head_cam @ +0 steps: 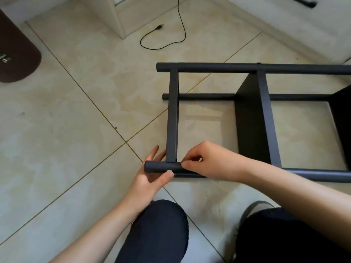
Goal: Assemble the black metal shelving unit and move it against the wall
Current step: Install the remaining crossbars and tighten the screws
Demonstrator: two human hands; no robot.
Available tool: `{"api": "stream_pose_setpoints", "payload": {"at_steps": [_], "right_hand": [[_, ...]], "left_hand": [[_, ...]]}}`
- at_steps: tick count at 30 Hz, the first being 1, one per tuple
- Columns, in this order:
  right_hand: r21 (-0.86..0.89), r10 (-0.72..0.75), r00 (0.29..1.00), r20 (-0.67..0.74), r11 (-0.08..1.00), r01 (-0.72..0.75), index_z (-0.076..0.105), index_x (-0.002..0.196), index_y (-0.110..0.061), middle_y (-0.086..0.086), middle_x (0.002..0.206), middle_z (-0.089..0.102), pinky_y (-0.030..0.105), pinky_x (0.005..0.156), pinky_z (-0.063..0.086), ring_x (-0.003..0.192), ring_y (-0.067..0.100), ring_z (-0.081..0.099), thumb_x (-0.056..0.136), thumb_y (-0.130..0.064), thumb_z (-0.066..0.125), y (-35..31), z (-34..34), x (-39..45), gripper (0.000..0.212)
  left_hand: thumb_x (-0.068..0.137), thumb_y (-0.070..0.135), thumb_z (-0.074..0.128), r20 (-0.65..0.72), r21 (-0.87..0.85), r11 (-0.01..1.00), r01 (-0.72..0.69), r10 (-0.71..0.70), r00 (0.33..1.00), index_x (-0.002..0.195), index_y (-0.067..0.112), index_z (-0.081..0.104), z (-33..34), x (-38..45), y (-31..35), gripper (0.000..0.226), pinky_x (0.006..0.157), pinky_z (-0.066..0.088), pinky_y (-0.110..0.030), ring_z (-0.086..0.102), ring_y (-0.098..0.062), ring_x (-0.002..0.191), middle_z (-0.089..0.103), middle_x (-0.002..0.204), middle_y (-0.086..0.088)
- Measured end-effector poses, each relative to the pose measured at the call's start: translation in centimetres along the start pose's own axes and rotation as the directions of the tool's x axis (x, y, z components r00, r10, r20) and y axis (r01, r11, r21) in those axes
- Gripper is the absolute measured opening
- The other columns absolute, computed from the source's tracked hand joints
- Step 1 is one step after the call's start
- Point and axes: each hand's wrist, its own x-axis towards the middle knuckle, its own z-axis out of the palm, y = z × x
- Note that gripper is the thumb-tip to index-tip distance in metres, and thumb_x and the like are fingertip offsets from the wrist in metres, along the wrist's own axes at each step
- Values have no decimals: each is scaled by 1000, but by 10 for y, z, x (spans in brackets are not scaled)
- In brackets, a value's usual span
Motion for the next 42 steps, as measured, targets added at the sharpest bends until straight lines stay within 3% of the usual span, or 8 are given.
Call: {"api": "stream_pose_setpoints", "payload": {"at_steps": [6, 12, 17, 23, 30, 34, 38, 42], "right_hand": [[-149, -125, 969, -215, 984, 94, 63, 95, -31, -12, 86, 62, 31, 64, 51, 76, 9, 59, 87, -52, 60, 0, 14, -11, 23], [-231, -225, 914, -338, 961, 151, 62, 98, -33, -14, 90, 59, 22, 59, 31, 80, 8, 51, 84, -49, 64, -4, 14, -8, 22], [-204, -271, 883, -384, 957, 205, 66, 101, -32, -13, 91, 63, 31, 67, 50, 82, 10, 58, 85, -45, 66, -16, 0, -16, 21], [-116, -317, 809, -495, 947, 300, 70, 98, -29, -11, 80, 64, 38, 67, 55, 72, 8, 59, 86, -41, 68, -43, -35, -54, 17], [75, -268, 640, -720, 886, 457, 76, 88, -22, -1, 73, 67, 48, 67, 54, 72, 17, 64, 89, -48, 62, -86, -83, -132, 30], [208, -206, 548, -811, 774, 598, 76, 79, -15, 7, 70, 70, 34, 65, 56, 67, 17, 66, 94, -37, 63, -107, -110, -181, 29], [315, -97, 487, -868, 651, 691, 72, 71, -14, 5, 64, 70, 28, 63, 54, 58, 14, 64, 98, -32, 57, -116, -130, -223, 36], [393, 54, 428, -902, 513, 763, 69, 64, -4, 13, 61, 67, 24, 56, 52, 50, 20, 60, 99, -34, 53, -111, -146, -258, 48]], "left_hand": [[78, 31, 77, 66, 381, 923, -46, 22, 998, 138, 29, 49, 3, 11, -19, 67, 84, 44, -4, 60, 13, 108, 57, 143, -1], [85, 20, 74, -139, 379, 924, -41, 100, 985, 151, 16, 41, 22, 25, -17, 74, 69, 45, -1, 62, 18, 93, 61, 102, 47], [81, 34, 60, -213, 286, 955, -81, 146, 966, 155, 31, 31, 32, 25, 12, 80, 82, 59, -23, 68, -5, 107, 69, 119, 17], [99, 15, 57, -169, 350, 909, -226, 299, 939, 153, 57, 15, 37, 10, 83, 80, 94, 44, -8, 47, 12, 130, 49, 137, 40], [92, 0, 49, -89, 596, 670, -442, 603, 793, 137, 76, 17, 64, -40, 199, 93, 110, 44, -39, 51, -9, 131, 52, 141, 18], [85, 21, 49, -60, 669, 535, -516, 731, 680, 128, 47, 41, 87, -72, 259, 51, 89, 53, -32, 57, -4, 100, 57, 106, 20], [91, 16, 60, 12, 794, 363, -488, 792, 610, 146, 33, 36, 108, -94, 308, 62, 98, 53, -55, 61, -29, 122, 64, 131, -1], [88, 7, 72, 174, 869, 105, -484, 850, 497, 148, 19, 48, 137, -112, 346, 65, 108, 45, -48, 53, -31, 135, 55, 147, -3]]}}
